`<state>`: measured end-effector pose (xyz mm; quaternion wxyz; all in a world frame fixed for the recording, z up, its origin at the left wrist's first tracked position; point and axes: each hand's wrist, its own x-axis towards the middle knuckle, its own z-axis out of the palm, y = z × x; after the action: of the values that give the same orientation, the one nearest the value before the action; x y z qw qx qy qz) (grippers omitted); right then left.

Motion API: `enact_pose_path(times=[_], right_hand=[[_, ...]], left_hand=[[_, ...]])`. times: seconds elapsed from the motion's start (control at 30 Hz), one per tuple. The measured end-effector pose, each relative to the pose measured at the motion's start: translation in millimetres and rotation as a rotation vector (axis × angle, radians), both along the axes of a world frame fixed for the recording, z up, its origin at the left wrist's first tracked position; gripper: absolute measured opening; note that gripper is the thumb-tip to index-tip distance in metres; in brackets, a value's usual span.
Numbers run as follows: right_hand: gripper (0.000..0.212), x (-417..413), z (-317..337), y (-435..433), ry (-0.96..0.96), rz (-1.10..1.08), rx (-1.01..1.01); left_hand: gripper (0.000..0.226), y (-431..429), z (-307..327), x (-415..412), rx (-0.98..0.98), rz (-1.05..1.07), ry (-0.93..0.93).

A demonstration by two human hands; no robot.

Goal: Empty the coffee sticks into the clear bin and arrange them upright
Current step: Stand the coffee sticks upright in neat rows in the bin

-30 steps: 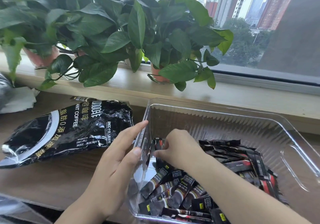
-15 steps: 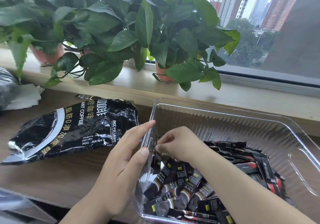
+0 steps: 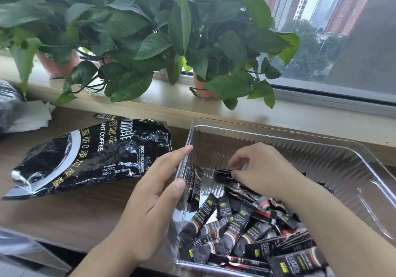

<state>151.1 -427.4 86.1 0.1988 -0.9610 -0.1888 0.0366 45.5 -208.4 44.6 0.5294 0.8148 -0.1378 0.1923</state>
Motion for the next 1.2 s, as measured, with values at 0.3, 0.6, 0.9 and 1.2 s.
enact_pose_path(times=[0.3, 0.6, 0.9, 1.2], right_hand=[[0.056, -10, -8, -29, 0.116, 0.106, -0.380], [0.033, -3, -10, -17, 0.051, 0.081, -0.595], [0.023, -11, -13, -15, -0.049, 0.096, -0.579], [0.044, -16, -4, -40, -0.010, -0.007, -0.120]], left_hand=[[0.051, -1, 0, -1, -0.017, 0.006, -0.009], [0.050, -2, 3, -4, -0.002, 0.024, -0.004], [0.051, -2, 6, -5, 0.046, 0.053, 0.008], [0.051, -1, 18, -15, 0.193, 0.188, -0.020]])
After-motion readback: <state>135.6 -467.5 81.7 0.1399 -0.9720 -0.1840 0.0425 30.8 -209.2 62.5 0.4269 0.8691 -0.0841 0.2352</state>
